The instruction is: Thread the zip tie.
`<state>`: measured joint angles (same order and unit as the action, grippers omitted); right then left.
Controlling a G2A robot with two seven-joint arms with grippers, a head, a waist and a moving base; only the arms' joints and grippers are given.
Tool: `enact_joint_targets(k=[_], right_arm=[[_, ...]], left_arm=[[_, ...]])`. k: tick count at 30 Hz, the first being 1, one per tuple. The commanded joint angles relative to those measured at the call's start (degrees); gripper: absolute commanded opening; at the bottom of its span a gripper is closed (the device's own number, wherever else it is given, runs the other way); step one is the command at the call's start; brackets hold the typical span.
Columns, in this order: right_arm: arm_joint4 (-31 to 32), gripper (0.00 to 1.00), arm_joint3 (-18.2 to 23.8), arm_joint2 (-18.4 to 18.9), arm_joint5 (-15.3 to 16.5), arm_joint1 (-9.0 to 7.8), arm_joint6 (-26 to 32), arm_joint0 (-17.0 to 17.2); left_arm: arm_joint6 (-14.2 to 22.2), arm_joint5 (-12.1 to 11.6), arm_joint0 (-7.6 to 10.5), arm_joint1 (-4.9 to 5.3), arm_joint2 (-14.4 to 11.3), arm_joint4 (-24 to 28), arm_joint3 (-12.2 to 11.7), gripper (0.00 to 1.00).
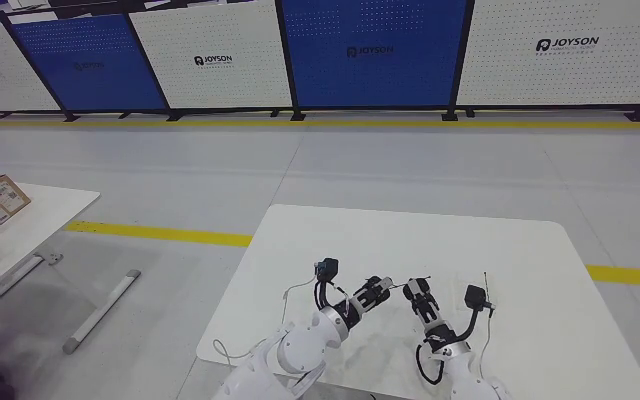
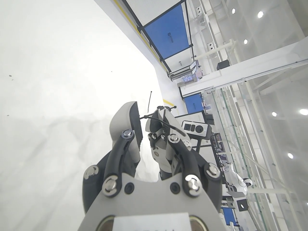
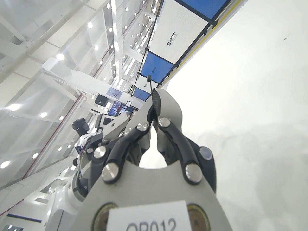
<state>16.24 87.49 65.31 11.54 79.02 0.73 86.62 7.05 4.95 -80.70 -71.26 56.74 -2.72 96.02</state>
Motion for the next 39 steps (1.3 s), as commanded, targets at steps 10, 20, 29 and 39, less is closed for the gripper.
enact_joint_targets(k=[10, 20, 29, 39], right_arm=[[0.62, 0.00, 0.70, 0.12, -0.31, -0.03, -0.05, 0.56], [0.00, 0.05, 0.18, -0.13, -0.01, 0.04, 0.74, 0.24], [0.35, 1.00, -0.29, 0.03, 2.19, -0.18, 3.07, 0.00], [0.59, 1.00, 1.21, 1.72, 3.14, -0.44, 0.01, 2.03]], left_arm=[[0.06, -0.19, -0.20, -0.01, -0.01, -0.75, 0.15, 0.00], [0.92, -1.50, -0.58, 0.05, 0.12, -0.70, 0.33, 0.00], [-1.30, -0.23, -0.36, -0.13, 2.07, 2.92, 1.24, 0.00], [-3.67, 1.14, -1.66, 0.02, 5.85, 6.52, 4.22, 0.00]])
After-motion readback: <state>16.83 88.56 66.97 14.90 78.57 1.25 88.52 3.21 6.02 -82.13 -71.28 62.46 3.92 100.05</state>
